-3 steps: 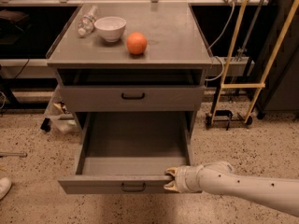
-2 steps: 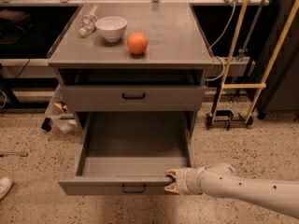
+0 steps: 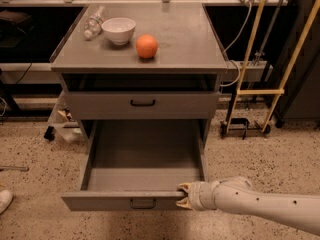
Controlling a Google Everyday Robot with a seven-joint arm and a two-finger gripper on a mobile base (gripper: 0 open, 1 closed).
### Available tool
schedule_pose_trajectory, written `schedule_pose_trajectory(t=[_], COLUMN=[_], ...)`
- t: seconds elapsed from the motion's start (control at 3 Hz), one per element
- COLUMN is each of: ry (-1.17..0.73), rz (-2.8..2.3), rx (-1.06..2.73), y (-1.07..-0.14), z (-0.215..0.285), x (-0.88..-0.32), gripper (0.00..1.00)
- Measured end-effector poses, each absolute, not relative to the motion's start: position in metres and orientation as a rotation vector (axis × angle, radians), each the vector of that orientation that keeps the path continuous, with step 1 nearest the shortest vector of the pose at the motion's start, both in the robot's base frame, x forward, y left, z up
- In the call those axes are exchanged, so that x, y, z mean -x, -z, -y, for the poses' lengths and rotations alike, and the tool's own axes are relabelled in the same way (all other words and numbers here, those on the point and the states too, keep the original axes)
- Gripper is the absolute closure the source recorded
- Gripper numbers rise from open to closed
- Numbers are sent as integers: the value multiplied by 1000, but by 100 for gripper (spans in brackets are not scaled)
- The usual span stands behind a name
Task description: Open middle drawer
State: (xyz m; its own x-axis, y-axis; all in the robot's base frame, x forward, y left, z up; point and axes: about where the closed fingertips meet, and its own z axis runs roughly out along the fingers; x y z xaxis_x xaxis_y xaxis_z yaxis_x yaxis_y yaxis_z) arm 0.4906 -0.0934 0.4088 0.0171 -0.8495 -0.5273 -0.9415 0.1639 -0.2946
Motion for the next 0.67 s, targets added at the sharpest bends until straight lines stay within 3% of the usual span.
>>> schedule_pose_trajectory(t=[0.33, 0.67], ry=[-196, -196], rz=[-1841, -1841], rx=[1697, 1697], y=[-409, -409], z=[93, 93], x=[-491, -491], gripper=[100, 81])
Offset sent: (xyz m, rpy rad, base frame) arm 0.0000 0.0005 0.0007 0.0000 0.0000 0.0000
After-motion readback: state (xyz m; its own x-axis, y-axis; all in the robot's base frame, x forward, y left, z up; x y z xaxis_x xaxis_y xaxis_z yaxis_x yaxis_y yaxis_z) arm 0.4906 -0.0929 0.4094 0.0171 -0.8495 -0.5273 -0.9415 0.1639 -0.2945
